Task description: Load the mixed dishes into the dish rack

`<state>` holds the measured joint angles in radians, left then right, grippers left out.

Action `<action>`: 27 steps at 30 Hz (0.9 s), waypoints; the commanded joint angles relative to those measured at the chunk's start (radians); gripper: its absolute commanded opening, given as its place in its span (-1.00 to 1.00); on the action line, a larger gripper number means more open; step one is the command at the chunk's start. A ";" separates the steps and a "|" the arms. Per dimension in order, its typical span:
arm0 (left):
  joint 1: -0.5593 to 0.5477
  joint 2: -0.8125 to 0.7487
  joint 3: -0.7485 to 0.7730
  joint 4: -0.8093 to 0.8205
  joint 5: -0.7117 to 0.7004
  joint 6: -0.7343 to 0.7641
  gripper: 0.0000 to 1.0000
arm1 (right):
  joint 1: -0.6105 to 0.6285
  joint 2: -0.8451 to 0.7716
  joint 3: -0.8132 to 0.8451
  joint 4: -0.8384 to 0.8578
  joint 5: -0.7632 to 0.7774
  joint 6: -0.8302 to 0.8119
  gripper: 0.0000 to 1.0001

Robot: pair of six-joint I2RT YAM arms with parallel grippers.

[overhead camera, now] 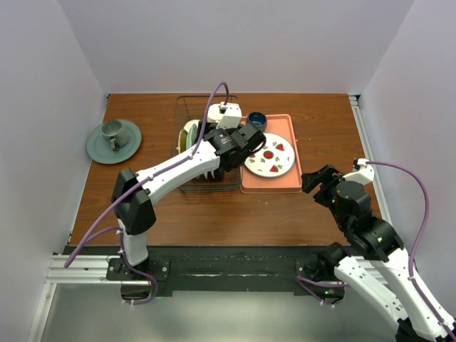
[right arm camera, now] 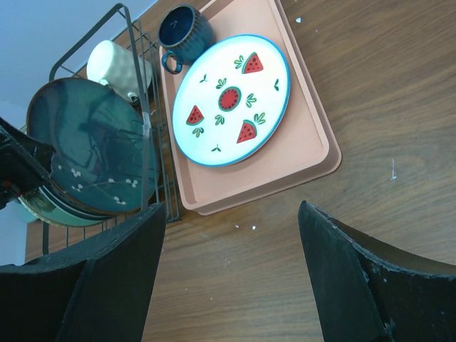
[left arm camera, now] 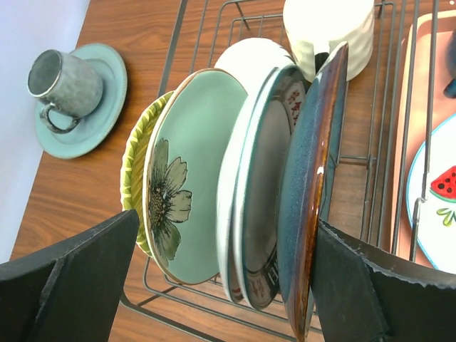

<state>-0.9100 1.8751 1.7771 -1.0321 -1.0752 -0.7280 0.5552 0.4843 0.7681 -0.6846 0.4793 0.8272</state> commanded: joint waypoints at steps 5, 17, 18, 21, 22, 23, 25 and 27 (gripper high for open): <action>0.003 -0.177 -0.079 0.118 0.040 0.090 1.00 | -0.001 0.013 0.007 0.017 0.018 0.013 0.59; 0.006 -0.450 -0.315 0.358 0.211 0.218 1.00 | -0.001 0.020 0.019 -0.010 0.039 0.010 0.97; 0.006 -0.462 -0.332 0.383 0.250 0.234 1.00 | -0.001 0.019 0.020 -0.010 0.041 0.012 0.97; 0.010 -0.484 -0.363 0.426 0.282 0.254 1.00 | -0.001 0.016 0.020 -0.013 0.042 0.012 0.97; 0.010 -0.485 -0.361 0.420 0.282 0.249 1.00 | 0.000 0.014 0.022 -0.019 0.042 0.013 0.97; 0.010 -0.485 -0.360 0.417 0.282 0.248 1.00 | 0.000 0.014 0.023 -0.020 0.044 0.012 0.97; 0.011 -0.502 -0.364 0.412 0.281 0.245 1.00 | -0.001 0.013 0.026 -0.026 0.045 0.012 0.97; 0.011 -0.521 -0.387 0.420 0.288 0.248 1.00 | 0.000 0.011 0.028 -0.029 0.051 0.012 0.97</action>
<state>-0.9035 1.3872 1.4235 -0.6655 -0.8097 -0.5053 0.5552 0.4973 0.7681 -0.6979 0.4862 0.8299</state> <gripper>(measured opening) 0.998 0.985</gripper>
